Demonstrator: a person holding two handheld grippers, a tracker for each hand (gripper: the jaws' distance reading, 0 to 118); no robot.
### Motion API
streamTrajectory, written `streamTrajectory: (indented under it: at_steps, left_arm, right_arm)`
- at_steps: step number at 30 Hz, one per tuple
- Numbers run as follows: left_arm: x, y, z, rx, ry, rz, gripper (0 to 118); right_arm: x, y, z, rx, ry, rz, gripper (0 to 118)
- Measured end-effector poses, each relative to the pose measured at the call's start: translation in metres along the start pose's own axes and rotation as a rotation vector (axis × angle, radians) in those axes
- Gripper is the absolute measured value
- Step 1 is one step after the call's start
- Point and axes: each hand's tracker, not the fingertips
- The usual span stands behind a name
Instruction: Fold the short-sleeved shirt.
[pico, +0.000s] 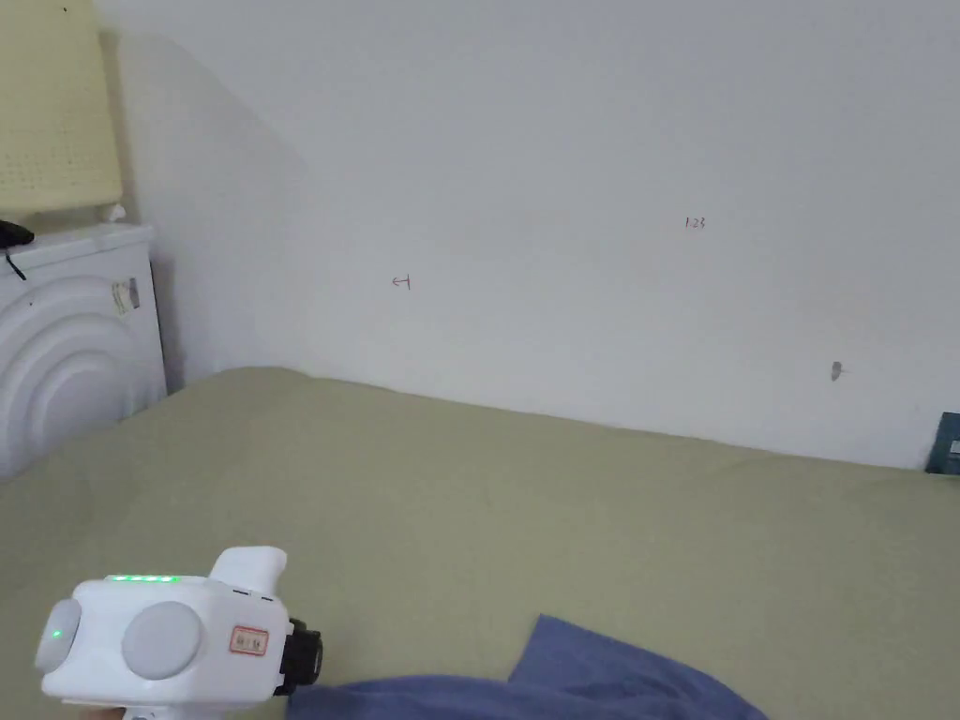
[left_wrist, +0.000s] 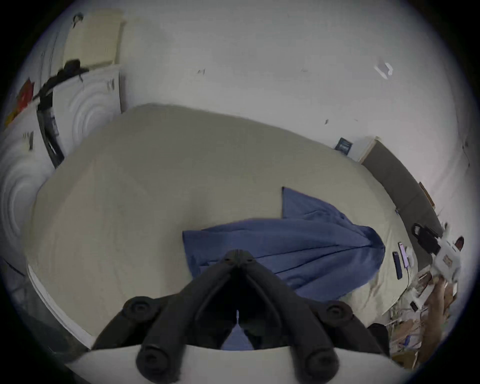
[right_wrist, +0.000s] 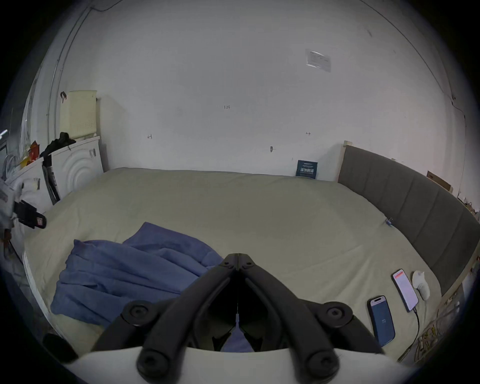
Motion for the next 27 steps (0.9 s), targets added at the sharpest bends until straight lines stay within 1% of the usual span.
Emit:
streamTrajectory:
  at_steps: [1, 2, 3, 4, 5, 6, 8, 11, 13, 14, 16, 17, 18, 19, 20, 21, 22, 23, 24, 25, 26, 27]
  left_arm:
    - [-0.003, 0.006, -0.016, -0.040, -0.003, 0.016, 1]
    - [-0.006, 0.011, -0.031, -0.064, 0.010, 0.038, 10]
    - [-0.010, 0.017, -0.046, -0.078, 0.037, 0.051, 27]
    - [-0.013, 0.023, -0.062, -0.114, 0.041, 0.066, 66]
    - [-0.016, 0.028, -0.079, -0.148, 0.061, 0.092, 91]
    - [-0.019, 0.032, -0.093, -0.183, 0.067, 0.114, 102]
    - [-0.025, 0.040, -0.120, -0.233, 0.080, 0.139, 102]
    - [-0.031, 0.041, -0.159, -0.315, 0.142, 0.191, 101]
    - [-0.023, 0.033, -0.172, -0.364, 0.140, 0.187, 100]
    - [-0.021, 0.032, -0.179, -0.377, 0.161, 0.184, 99]
    - [-0.015, 0.030, -0.183, -0.380, 0.179, 0.142, 98]
    - [-0.007, 0.028, -0.175, -0.362, 0.188, 0.120, 89]
    - [-0.002, 0.028, -0.171, -0.336, 0.198, 0.101, 69]
    - [0.001, 0.027, -0.167, -0.303, 0.219, 0.075, 27]
    - [0.004, 0.026, -0.166, -0.289, 0.240, 0.050, 17]
    - [0.007, 0.028, -0.158, -0.291, 0.229, 0.041, 7]
    - [0.005, 0.026, -0.158, -0.301, 0.114, 0.093, 5]
    - [0.006, 0.024, -0.158, -0.320, 0.091, 0.127, 5]
    - [0.008, 0.021, -0.158, -0.319, 0.131, 0.110, 5]
    - [-0.001, 0.026, -0.164, -0.312, 0.134, 0.102, 5]
    - [0.000, 0.026, -0.163, -0.310, 0.132, 0.094, 5]
    - [0.001, 0.025, -0.161, -0.308, 0.132, 0.092, 5]
  right_arm:
    - [0.000, -0.002, -0.002, -0.002, 0.001, 0.001, 0]
    - [0.002, -0.004, -0.004, -0.004, 0.003, 0.001, 0]
    - [0.003, -0.005, -0.006, -0.008, 0.002, 0.000, 0]
    - [0.006, -0.006, -0.009, -0.014, -0.005, -0.001, 0]
    - [0.008, -0.007, -0.012, -0.021, -0.010, -0.001, 0]
    - [0.014, -0.010, -0.019, -0.028, -0.013, 0.003, 0]
    - [0.020, -0.013, -0.024, -0.035, -0.026, 0.009, 0]
    - [0.030, -0.015, -0.028, -0.049, -0.059, 0.012, 0]
    - [0.038, -0.018, -0.033, -0.069, -0.073, -0.003, 0]
    - [0.043, -0.021, -0.036, -0.077, -0.083, -0.009, 0]
    - [0.049, -0.024, -0.038, -0.089, -0.091, -0.012, 0]
    - [0.051, -0.025, -0.039, -0.095, -0.096, -0.011, 0]
    - [0.054, -0.026, -0.040, -0.098, -0.099, -0.013, 0]
    - [0.056, -0.027, -0.041, -0.101, -0.097, -0.019, 1]
    - [0.059, -0.028, -0.042, -0.106, -0.083, -0.036, 1]
    - [0.062, -0.028, -0.045, -0.129, -0.041, -0.068, 1]
    - [0.065, -0.028, -0.049, -0.161, -0.007, -0.094, 2]
    - [0.067, -0.028, -0.054, -0.199, 0.018, -0.128, 10]
    - [0.069, -0.029, -0.058, -0.238, 0.042, -0.151, 33]
    - [0.070, -0.030, -0.065, -0.304, 0.069, -0.166, 80]
    - [0.070, -0.034, -0.070, -0.358, 0.106, -0.188, 103]
    - [0.070, -0.038, -0.075, -0.379, 0.150, -0.196, 108]
